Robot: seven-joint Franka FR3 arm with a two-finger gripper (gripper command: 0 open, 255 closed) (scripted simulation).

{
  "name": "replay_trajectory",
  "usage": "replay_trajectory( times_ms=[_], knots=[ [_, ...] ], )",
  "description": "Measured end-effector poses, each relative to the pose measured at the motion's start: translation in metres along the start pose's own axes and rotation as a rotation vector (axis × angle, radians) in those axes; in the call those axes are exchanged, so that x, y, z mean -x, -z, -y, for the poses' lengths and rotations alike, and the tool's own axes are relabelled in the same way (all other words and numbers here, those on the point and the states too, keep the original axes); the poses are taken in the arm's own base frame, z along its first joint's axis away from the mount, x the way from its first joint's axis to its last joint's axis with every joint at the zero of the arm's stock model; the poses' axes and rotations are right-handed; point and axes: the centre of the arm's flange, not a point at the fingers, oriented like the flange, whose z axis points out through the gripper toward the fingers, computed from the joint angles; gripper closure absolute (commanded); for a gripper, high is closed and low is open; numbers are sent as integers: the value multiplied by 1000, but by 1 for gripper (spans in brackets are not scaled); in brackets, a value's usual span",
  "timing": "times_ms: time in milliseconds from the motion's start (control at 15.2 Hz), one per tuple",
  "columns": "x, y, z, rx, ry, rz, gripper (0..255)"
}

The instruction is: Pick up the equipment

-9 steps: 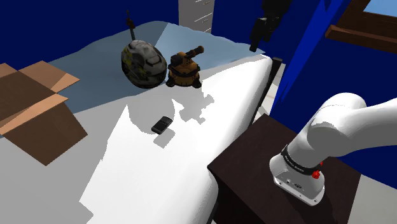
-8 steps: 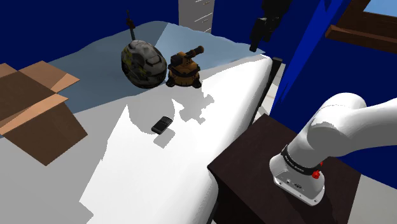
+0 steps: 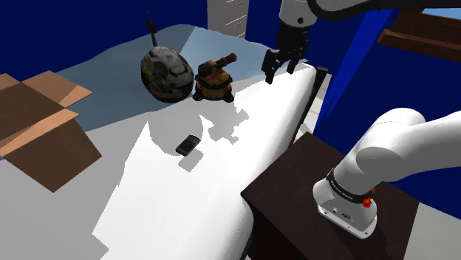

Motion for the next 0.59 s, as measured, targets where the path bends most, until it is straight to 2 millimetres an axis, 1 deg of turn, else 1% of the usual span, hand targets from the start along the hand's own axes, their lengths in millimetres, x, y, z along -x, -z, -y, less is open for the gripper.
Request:
replay_trajectory(
  times_ms=[132, 264, 594],
  knots=[
    [0, -16, 20, 2, -59, 6, 0],
    [-5, -29, 39, 4, -117, 12, 0],
    [-16, -74, 93, 9, -261, 29, 0]
  ],
)
